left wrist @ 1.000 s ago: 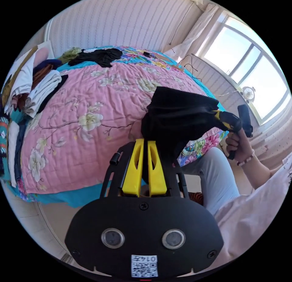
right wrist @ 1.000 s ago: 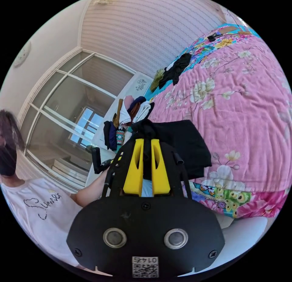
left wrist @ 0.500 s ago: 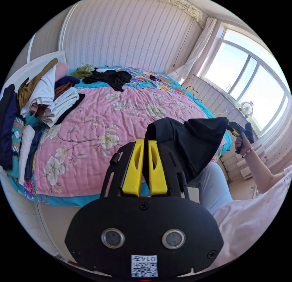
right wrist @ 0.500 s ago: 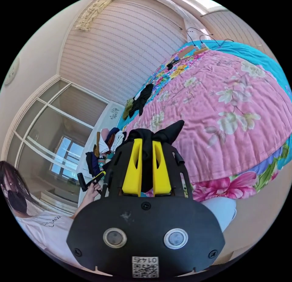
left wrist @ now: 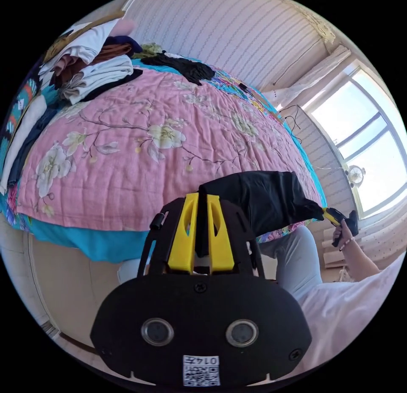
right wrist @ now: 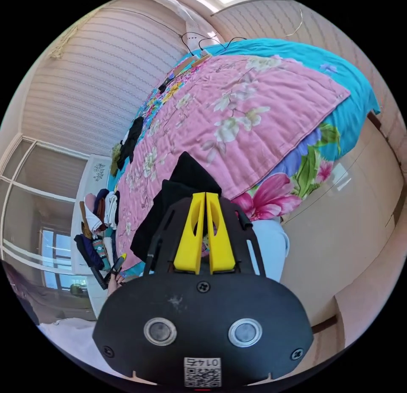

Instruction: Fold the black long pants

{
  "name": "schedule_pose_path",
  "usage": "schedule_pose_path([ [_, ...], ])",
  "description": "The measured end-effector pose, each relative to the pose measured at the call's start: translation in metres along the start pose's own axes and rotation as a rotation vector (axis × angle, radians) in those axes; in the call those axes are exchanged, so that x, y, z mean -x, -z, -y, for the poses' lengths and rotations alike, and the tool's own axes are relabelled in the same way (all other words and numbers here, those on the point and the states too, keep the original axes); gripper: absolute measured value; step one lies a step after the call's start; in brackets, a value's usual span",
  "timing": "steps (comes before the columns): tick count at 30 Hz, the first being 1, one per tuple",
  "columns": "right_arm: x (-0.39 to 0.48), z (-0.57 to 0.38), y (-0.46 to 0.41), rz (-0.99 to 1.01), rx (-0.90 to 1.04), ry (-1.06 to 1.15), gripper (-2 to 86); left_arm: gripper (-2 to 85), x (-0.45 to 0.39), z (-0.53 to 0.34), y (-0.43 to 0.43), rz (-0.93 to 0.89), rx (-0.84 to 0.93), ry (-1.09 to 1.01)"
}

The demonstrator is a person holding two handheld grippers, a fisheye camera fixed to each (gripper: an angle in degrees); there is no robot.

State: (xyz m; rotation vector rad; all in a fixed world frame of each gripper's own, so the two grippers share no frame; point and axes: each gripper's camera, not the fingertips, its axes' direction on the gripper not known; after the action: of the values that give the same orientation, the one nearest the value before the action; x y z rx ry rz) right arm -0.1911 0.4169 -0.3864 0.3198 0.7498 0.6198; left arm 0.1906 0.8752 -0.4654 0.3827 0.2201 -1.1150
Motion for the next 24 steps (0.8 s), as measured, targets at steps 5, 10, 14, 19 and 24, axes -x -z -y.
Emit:
schedule_pose_path([
  [5, 0.091, 0.010, -0.015, 0.015, 0.043, 0.225, 0.0, 1.5, -0.007, -0.007, -0.002, 0.018, 0.057, -0.053],
  [10, 0.245, -0.007, -0.094, 0.046, 0.282, 0.660, 0.9, -0.6, -0.017, -0.052, 0.059, -0.115, -0.020, -0.133],
  [14, 0.351, -0.050, -0.167, -0.007, 0.532, 0.977, 3.2, -0.9, -0.032, -0.106, 0.098, -0.188, 0.009, -0.190],
  [19, 0.460, -0.140, -0.254, -0.241, 0.748, 1.416, 8.6, -1.0, -0.042, -0.148, 0.124, -0.200, 0.056, -0.197],
  [24, 0.474, -0.187, -0.297, -0.470, 0.794, 1.490, 17.5, -1.0, -0.038, -0.165, 0.157, -0.257, 0.028, -0.179],
])
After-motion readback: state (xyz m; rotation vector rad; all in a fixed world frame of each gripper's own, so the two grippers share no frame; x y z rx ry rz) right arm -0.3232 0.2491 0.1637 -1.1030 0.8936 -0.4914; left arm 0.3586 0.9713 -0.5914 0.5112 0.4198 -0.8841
